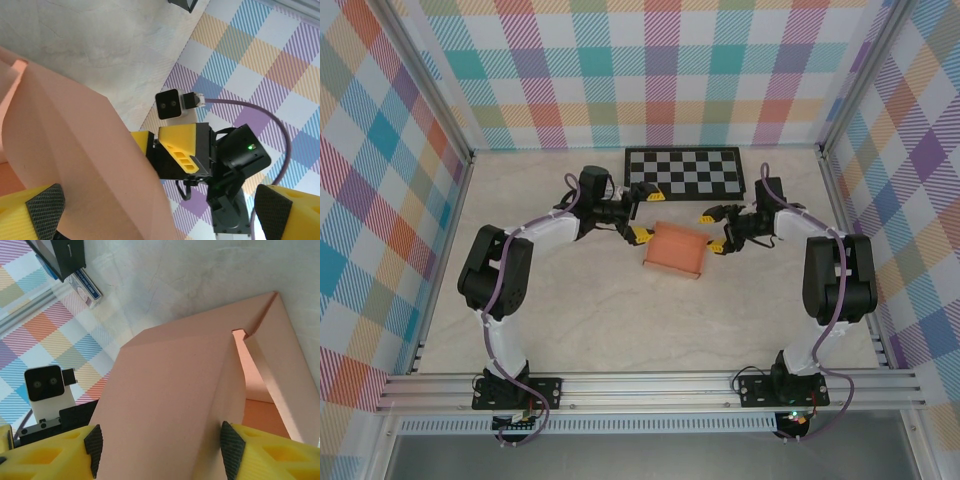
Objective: Fold the paper box
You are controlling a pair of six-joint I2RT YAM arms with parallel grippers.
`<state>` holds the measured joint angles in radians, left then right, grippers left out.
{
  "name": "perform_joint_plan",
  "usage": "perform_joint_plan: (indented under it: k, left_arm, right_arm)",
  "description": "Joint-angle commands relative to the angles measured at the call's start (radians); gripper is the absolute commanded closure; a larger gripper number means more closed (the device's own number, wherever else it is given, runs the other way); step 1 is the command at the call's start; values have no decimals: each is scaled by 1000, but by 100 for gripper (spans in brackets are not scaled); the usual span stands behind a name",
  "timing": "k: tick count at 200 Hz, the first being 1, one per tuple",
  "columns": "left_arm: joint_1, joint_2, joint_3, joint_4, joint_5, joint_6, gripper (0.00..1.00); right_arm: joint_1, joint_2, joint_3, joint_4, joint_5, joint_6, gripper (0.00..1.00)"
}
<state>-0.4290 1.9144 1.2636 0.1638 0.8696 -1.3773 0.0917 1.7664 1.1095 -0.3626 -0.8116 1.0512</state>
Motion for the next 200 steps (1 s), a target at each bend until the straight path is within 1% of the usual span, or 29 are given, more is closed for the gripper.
perform_joint_plan:
  k: [1,16,32,39,63,112,141,149,168,179,187,200]
  left_arm:
    - [-15,28,-24,-97,12,136,0]
    - [-1,34,-32,-158,-8,209,0]
    - [3,45,-46,-151,-11,239,0]
    - [2,47,-55,-135,-13,242,0]
    - [1,44,-86,-93,-29,248,0]
    - [-1,38,-114,-41,-50,223,0]
    - [16,22,-113,-33,-46,233,0]
    - [30,12,-111,-67,-53,257,0]
    - [71,-25,-92,-203,-90,368,0]
    - [90,-44,-80,-277,-115,424,0]
    - [104,-54,-72,-305,-126,444,0]
    - [124,-72,-70,-302,-134,443,0]
  right_arm:
    - [20,23,44,-68,-20,-91,37]
    - [21,29,50,-101,-1,-130,40]
    - [20,32,50,-120,13,-157,44]
    - [22,32,52,-133,22,-171,47]
    - [22,15,35,-148,51,-193,50]
    - [23,8,-3,-115,59,-174,60]
    - [24,5,-13,-112,66,-171,60]
    - [24,5,-11,-110,65,-169,60]
    - [23,7,-7,-107,62,-164,58]
    - [23,9,-4,-102,58,-157,56]
    - [23,9,-4,-99,55,-153,56]
    - [23,8,-1,-91,49,-143,54]
